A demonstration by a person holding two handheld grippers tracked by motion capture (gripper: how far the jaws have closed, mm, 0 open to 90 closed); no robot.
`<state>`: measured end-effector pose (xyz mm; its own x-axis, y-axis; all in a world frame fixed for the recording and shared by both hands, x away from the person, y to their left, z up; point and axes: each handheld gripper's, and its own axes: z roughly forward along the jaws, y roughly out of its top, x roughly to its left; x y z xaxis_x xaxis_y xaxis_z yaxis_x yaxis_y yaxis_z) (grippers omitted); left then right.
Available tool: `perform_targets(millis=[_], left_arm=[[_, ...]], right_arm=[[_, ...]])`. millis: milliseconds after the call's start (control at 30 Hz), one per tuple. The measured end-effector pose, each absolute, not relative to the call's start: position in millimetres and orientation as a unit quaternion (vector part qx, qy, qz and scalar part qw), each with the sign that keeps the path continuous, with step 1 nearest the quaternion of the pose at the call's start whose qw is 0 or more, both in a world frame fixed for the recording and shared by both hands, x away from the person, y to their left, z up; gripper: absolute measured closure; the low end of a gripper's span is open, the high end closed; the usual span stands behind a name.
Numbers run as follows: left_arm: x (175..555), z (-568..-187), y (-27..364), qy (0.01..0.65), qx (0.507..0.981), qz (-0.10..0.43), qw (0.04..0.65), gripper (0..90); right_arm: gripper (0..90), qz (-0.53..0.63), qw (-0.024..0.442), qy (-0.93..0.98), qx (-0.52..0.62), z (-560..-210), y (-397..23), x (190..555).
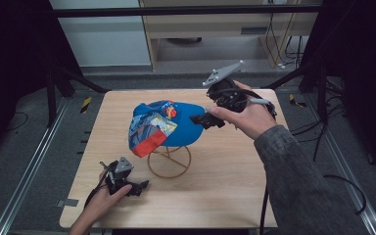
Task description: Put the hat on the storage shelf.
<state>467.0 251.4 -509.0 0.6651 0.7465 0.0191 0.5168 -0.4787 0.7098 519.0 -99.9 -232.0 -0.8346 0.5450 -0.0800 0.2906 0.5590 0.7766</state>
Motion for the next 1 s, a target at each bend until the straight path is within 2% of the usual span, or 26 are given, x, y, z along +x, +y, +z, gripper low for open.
perform_targets(millis=[333, 1000], left_arm=[[466.7, -508.9, 251.4, 0.374, 0.844, 0.165, 0.347, 0.0], [466.8, -509.1, 251.3, 0.374, 0.844, 0.166, 0.348, 0.0]], right_arm=[[8.3, 0.403, 0.173, 0.853, 0.283, -241.7, -135.9, 520.0], [7.7, 0.398, 0.193, 0.838, 0.321, -247.2, -174.2, 517.9]])
